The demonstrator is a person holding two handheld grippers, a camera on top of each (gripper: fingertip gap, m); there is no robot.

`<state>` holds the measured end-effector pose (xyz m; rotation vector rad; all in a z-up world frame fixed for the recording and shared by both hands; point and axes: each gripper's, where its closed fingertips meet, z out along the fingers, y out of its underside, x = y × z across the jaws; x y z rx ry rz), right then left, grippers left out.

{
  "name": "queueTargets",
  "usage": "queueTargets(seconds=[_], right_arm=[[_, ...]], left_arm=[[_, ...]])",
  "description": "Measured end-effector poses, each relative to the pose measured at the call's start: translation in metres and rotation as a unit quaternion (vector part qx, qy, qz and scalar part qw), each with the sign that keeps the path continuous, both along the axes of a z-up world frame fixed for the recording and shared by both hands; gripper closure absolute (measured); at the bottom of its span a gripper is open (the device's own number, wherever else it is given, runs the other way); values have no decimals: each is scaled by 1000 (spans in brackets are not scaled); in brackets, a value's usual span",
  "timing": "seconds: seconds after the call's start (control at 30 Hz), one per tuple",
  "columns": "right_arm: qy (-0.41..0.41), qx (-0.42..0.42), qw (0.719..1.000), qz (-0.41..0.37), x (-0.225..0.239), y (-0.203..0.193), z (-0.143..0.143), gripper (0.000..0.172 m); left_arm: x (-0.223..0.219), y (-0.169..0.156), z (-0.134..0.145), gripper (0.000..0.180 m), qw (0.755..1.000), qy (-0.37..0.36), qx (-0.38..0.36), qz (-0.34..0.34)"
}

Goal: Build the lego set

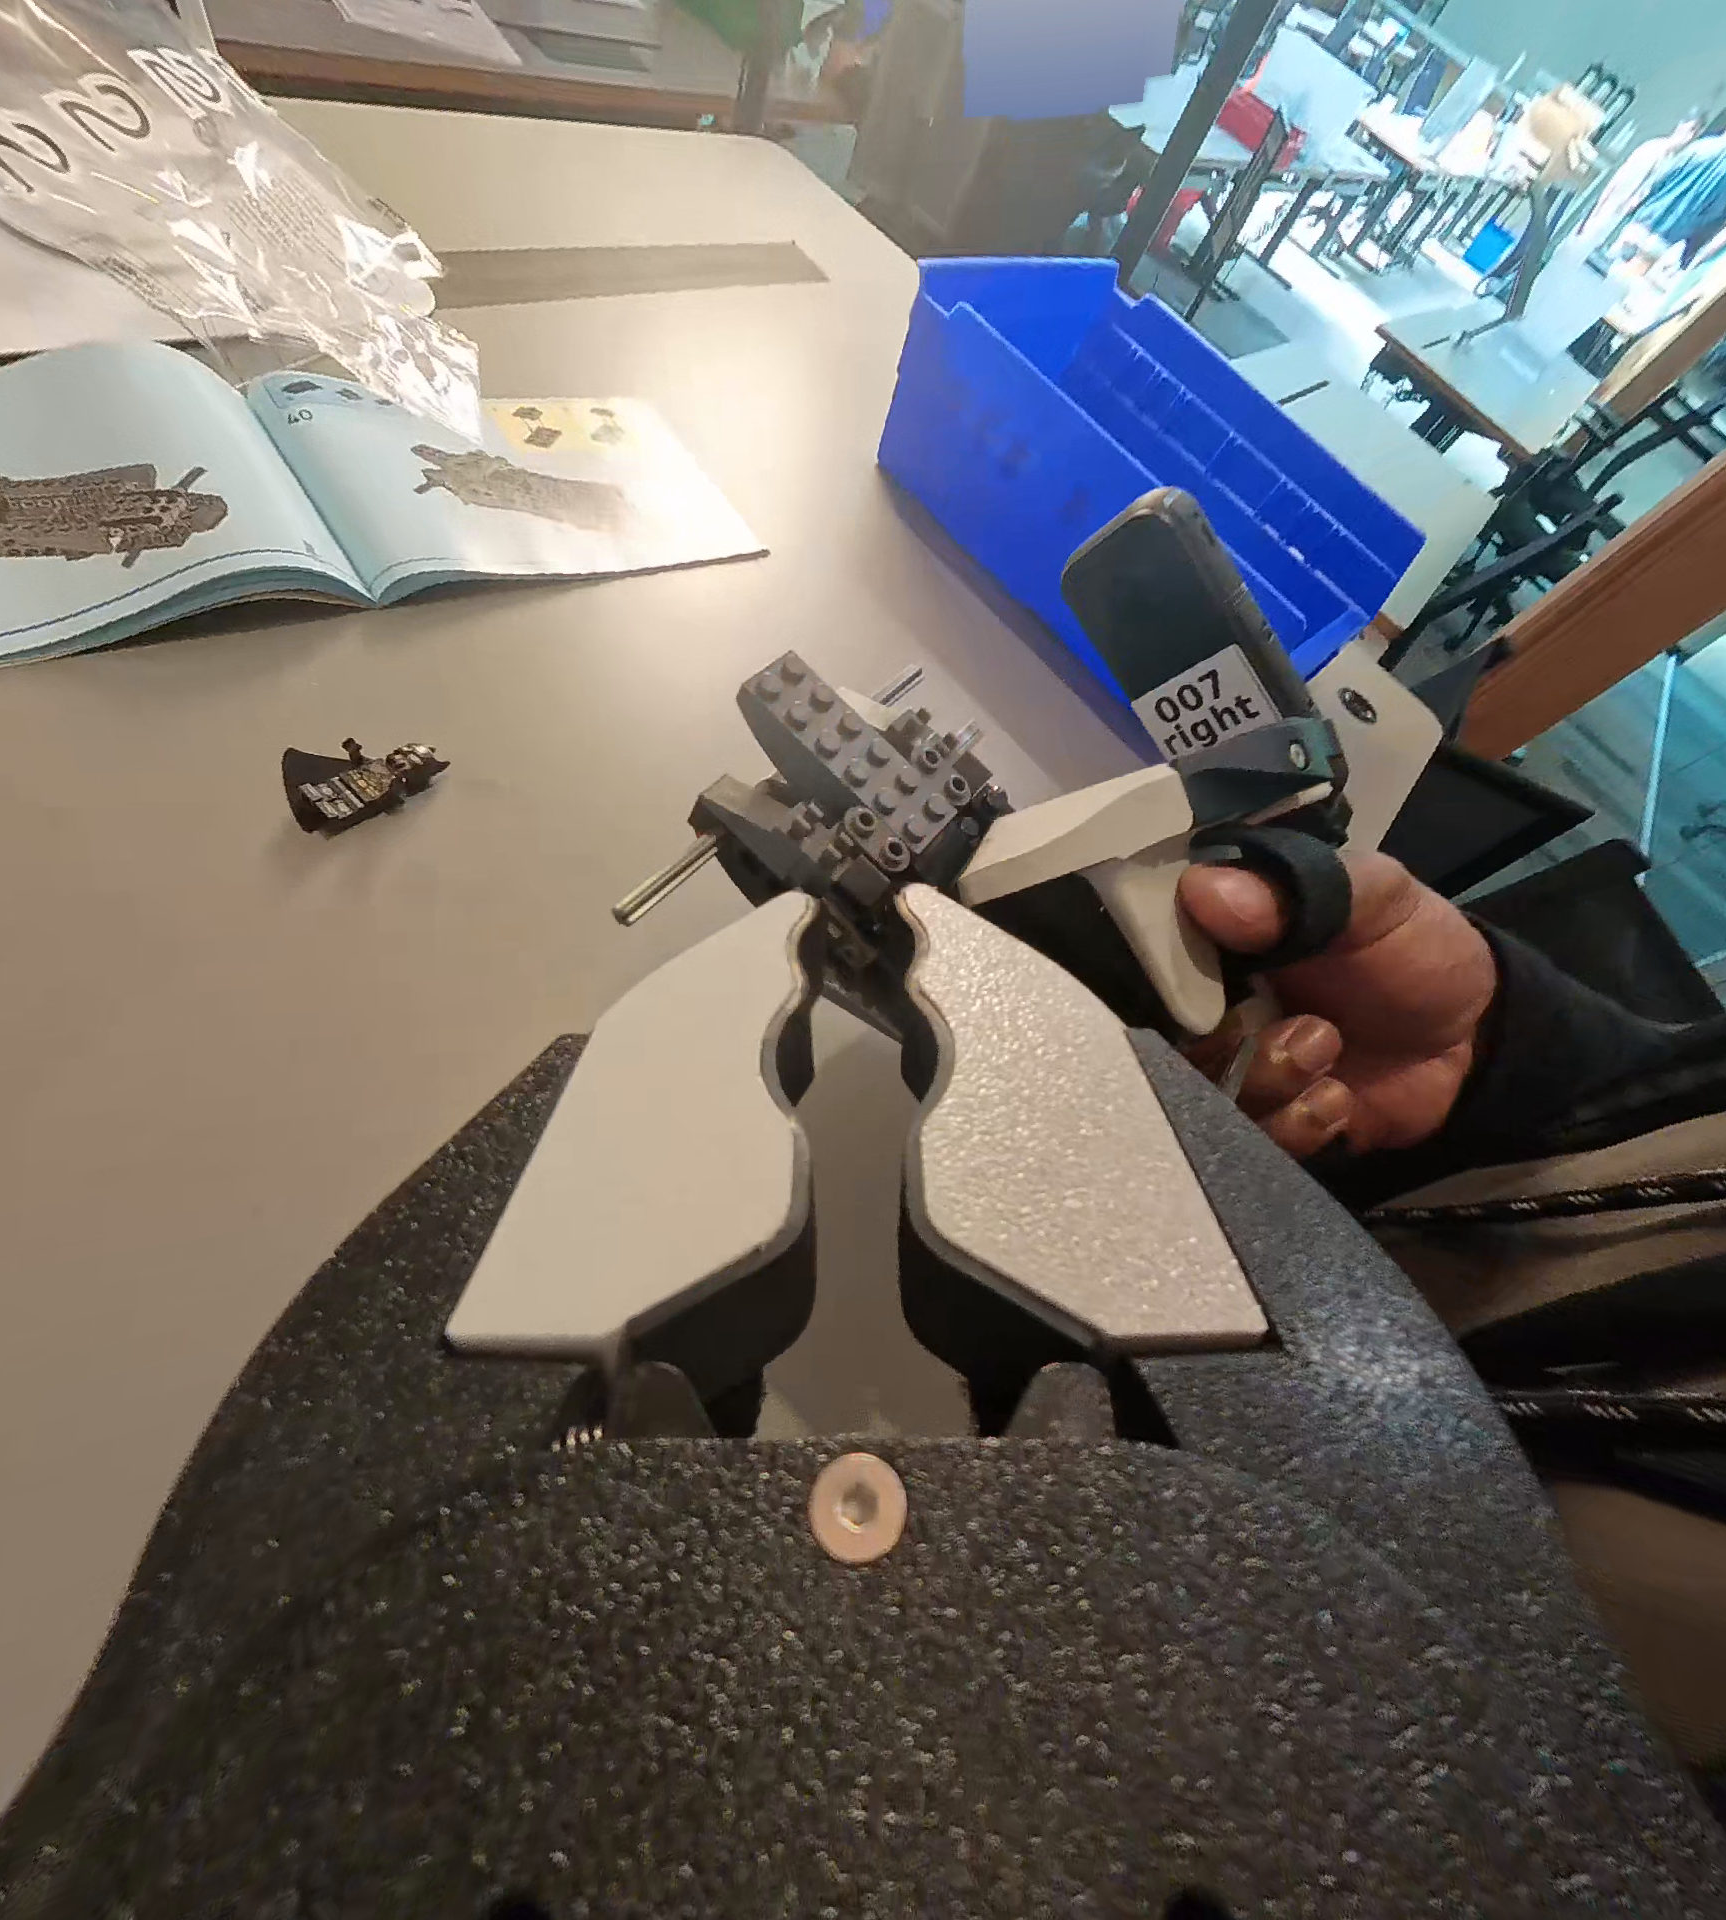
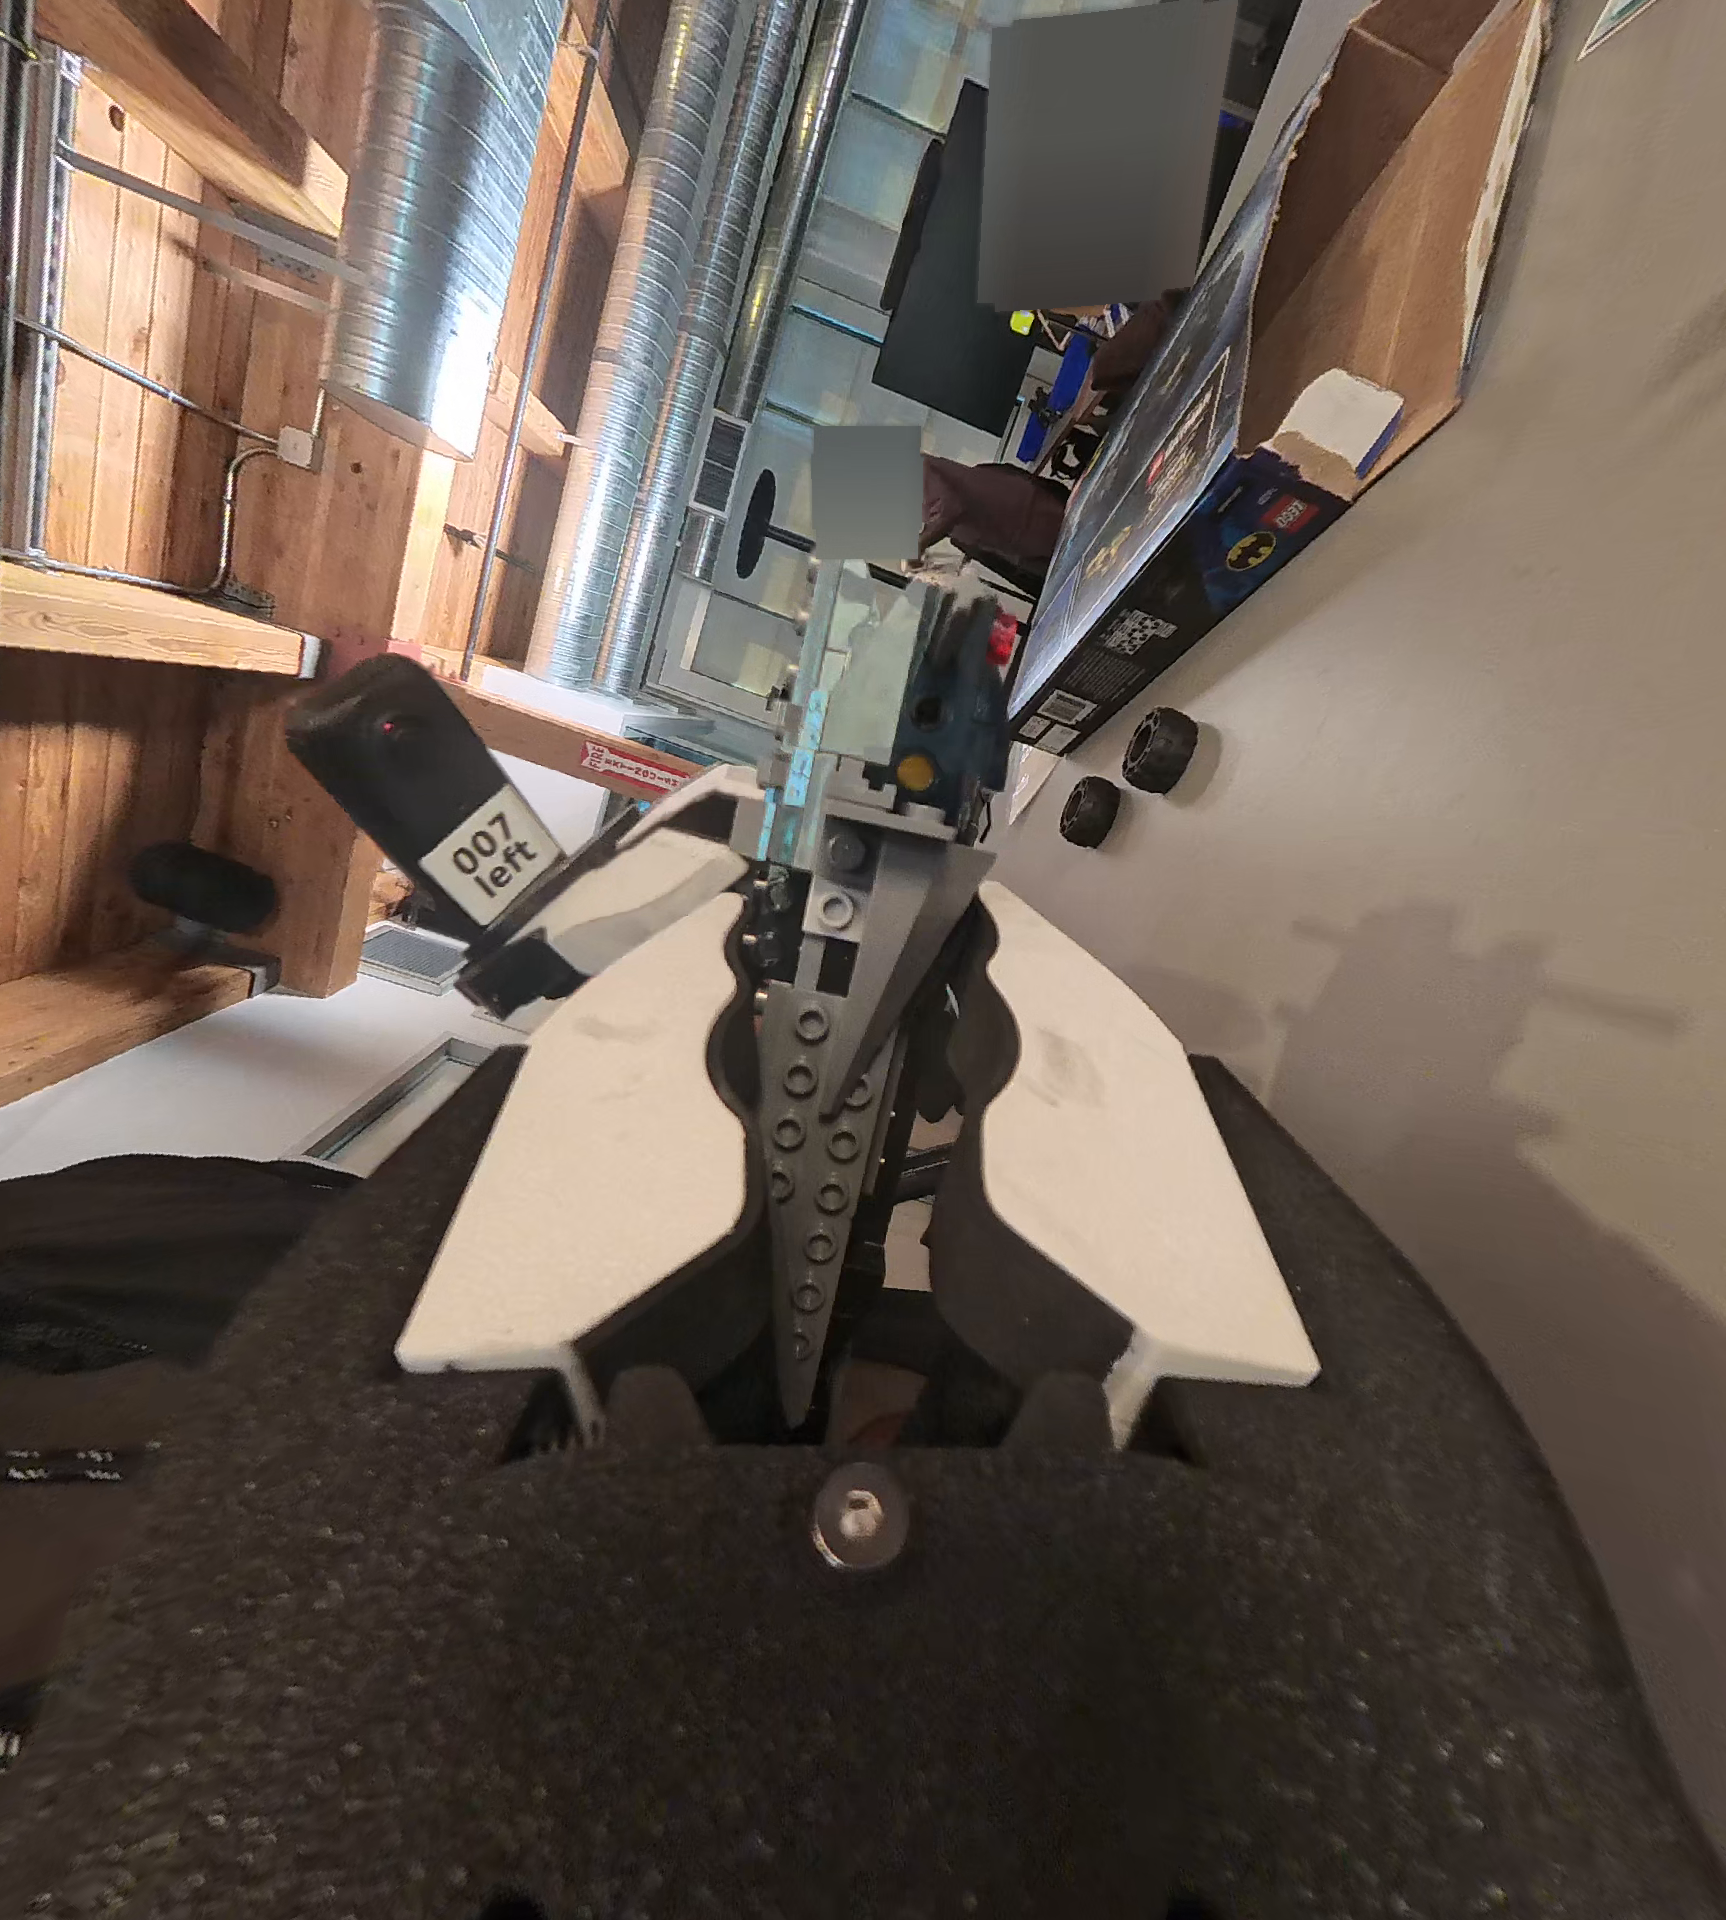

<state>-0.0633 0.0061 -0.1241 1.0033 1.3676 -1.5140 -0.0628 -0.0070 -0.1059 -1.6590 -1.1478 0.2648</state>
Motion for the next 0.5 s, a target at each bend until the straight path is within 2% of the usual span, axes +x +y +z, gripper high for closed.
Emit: queueTargets(seconds=[0.17,0.23,0.27,0.33,0.37,0.43,0.5], right_arm=[[9,2,1000,3,4,-1,2,138],[21,1,1000,4,5,-1,3,138],[27,0,1000,5,6,0,4,138],[38,-1,999,3,6,0,5,138],[45,0,999,2,6,0,6,138],[62,3,998,1,7,0,6,138],[77,-1,997,3,10,-1,9,138]], left_arm=[[0,4,-1,170,1000,9,-28,-5],[-1,0,0,164,1000,-8,1,12],[-3,-4,-2,155,999,-21,22,29],[-2,-9,-4,138,993,-54,89,47],[0,-6,-2,132,985,-75,146,43],[3,0,0,127,959,-119,256,30],[3,3,1,127,932,-143,332,21]])
